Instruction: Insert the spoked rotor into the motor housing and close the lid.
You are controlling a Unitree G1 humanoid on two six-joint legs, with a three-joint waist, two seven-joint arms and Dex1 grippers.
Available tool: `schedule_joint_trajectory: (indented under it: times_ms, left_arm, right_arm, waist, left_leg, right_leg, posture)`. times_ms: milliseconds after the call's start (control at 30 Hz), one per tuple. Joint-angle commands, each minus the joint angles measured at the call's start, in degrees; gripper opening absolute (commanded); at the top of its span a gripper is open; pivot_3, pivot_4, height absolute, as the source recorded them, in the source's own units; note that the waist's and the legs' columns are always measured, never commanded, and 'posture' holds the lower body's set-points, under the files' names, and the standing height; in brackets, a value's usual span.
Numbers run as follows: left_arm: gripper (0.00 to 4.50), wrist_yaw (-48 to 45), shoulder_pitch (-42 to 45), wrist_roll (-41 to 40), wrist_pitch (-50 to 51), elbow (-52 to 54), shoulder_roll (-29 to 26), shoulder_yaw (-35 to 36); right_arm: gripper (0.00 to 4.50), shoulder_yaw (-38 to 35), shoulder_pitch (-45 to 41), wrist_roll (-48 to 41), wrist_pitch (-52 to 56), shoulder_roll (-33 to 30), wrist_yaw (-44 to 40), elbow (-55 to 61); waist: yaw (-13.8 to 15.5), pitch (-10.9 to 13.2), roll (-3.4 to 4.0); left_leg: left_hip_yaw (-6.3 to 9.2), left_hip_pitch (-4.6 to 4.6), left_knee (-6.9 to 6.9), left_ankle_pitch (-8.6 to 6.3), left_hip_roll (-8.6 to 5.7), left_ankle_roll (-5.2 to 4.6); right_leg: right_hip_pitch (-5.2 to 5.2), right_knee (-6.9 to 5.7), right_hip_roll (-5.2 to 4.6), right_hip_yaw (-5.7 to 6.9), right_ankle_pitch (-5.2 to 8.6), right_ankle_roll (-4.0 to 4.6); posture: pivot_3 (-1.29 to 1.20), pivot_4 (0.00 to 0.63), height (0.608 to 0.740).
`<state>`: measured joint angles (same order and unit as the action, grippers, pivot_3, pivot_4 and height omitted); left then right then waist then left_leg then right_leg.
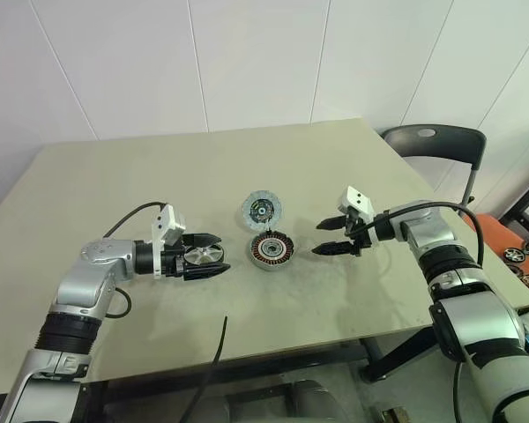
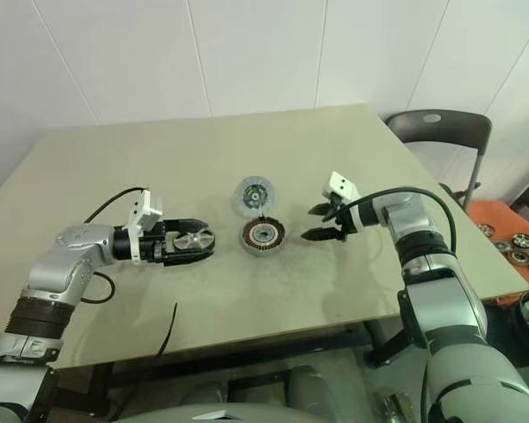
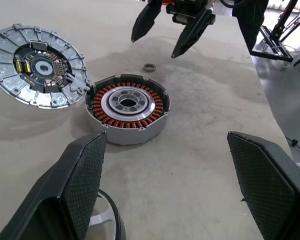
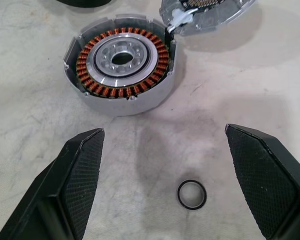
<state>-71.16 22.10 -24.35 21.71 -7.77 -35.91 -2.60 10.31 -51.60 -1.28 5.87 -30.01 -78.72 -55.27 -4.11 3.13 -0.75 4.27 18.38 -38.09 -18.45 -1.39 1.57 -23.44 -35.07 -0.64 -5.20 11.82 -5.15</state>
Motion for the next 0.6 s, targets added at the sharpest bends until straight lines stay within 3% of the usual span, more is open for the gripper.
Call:
schedule_joint_trajectory:
  times_ms: [33, 600]
  left_arm:
    - [4.09, -0.66, 1.39, -0.10, -0.76, 0.48, -0.37, 0.49]
    - [4.09, 1.16, -2.90, -0.92, 0.27, 4.56, 0.38, 0.92]
  right_arm:
    - [4.07, -1.56, -1.78, -0.54, -0.42, -0.62, -0.06, 0.51]
    - [4.07, 0.16, 2.33, 3.30, -3.81, 0.12, 3.72, -1.95]
  waist:
    - [0.00, 0.00, 0.00]
    - [-0.03, 0.00, 0.01]
  left_leg:
    - [0.00, 0.00, 0.00, 0.00, 0.00, 0.00]
    - [-0.01, 0.00, 0.00, 0.00, 0.00, 0.00]
  right_leg:
    - [0.00, 0.01, 0.00, 0.00, 0.00, 0.00]
    - [0.00, 0.00, 0.00, -0.03, 0.00, 0.00]
  posture:
    - [0.00, 0.000, 0.740]
    - [0.00, 0.000, 0.740]
